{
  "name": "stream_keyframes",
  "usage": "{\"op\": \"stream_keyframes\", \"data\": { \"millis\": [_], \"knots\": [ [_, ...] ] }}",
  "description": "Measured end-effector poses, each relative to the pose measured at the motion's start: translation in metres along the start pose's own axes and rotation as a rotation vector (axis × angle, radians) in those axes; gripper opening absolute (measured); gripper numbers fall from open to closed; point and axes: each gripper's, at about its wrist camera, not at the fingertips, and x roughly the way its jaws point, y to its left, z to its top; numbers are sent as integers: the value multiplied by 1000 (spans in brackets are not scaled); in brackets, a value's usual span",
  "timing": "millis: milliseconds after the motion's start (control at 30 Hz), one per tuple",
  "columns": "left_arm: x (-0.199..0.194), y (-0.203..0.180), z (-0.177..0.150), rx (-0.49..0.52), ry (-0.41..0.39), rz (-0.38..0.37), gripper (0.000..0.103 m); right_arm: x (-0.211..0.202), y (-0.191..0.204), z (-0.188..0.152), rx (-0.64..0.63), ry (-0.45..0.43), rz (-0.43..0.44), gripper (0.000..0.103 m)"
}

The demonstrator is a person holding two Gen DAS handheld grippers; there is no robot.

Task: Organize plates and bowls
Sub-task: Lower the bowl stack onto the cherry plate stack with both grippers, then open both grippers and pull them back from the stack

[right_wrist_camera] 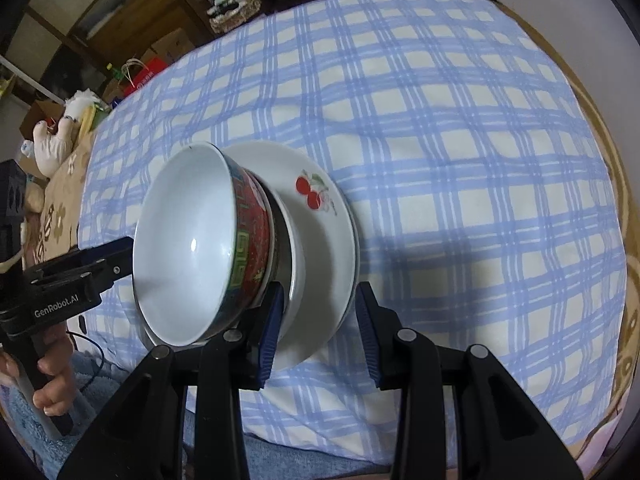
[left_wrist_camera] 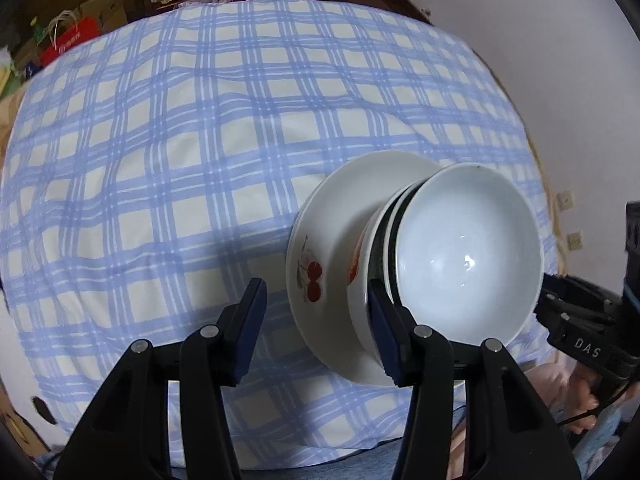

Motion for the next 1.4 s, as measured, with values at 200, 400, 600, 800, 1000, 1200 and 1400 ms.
{"op": "stream_keyframes", "data": {
  "millis": [200,400,600,800,1000,1200,1400],
  "knots": [
    [0,3,-1,-10,11,12,48,4,-5,-1,10,7,31,46],
    [-3,13,-5,-37,34,-16,48,2,-4,-4,-4,3,42,47],
    [-8,10,-7,-12,29,-6,48,0,-6,-3,7,-15,35,47],
    [-4,9,-8,-1,69,-12,48,1,-7,-3,7,8,55,47],
    [5,27,-6,-56,140,-95,50,3,-9,-3,-37,27,110,50],
    [-19,45,-5,-108,45,-137,74,-17,-23,-3,-28,-50,87,68],
    [-68,51,-17,-124,-111,-3,79,-49,-33,-4,2,-158,24,79]
  ]
}}
